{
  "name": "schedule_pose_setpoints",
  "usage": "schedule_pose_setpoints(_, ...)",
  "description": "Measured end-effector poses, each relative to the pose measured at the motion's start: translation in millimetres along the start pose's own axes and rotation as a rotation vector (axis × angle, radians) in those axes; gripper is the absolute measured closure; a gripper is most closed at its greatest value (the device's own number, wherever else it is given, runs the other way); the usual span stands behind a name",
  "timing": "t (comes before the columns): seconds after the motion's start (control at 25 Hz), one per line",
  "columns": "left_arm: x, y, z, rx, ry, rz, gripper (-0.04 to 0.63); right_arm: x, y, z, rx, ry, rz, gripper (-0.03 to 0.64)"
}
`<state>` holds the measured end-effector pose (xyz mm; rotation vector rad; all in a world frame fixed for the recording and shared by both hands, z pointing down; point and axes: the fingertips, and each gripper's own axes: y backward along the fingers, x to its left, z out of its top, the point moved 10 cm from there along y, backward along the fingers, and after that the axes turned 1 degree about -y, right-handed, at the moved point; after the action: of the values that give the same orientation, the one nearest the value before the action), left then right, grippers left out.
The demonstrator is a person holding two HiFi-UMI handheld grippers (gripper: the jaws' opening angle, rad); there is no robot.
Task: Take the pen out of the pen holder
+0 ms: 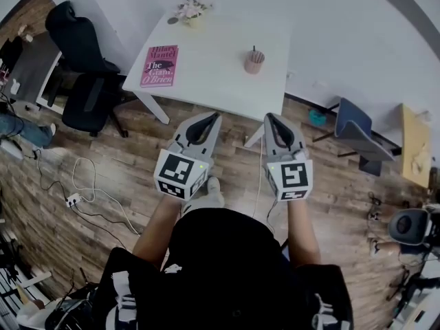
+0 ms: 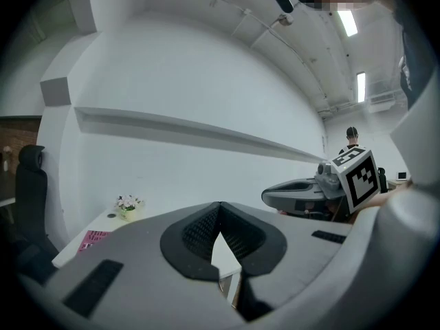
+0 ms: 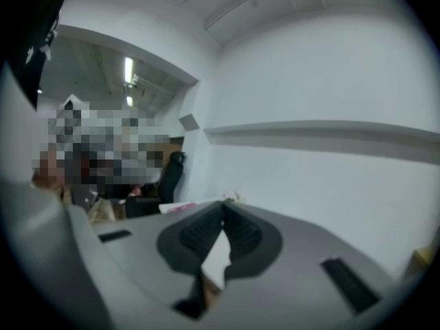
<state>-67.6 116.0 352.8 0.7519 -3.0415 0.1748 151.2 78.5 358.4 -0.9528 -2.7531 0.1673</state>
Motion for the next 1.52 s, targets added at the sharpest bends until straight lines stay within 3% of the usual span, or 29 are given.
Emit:
schedule_pose_setpoints(0.44, 61, -29, -2, -0.017, 0.004, 0.011, 0.575, -3, -59, -5, 0.031, 0.01, -0.033, 0.584)
schedule_pose_setpoints(1.08, 92, -69, -10, 0.02, 0.041, -0.006, 0.575, -33, -113, -16, 0.082, -0.006, -0.036, 0.584)
schedule_pose_setpoints(1.52, 117, -148, -3, 0.052, -0.028, 0.002, 0.575, -88, -183, -25, 0.071, -0.056, -0.021, 0.584)
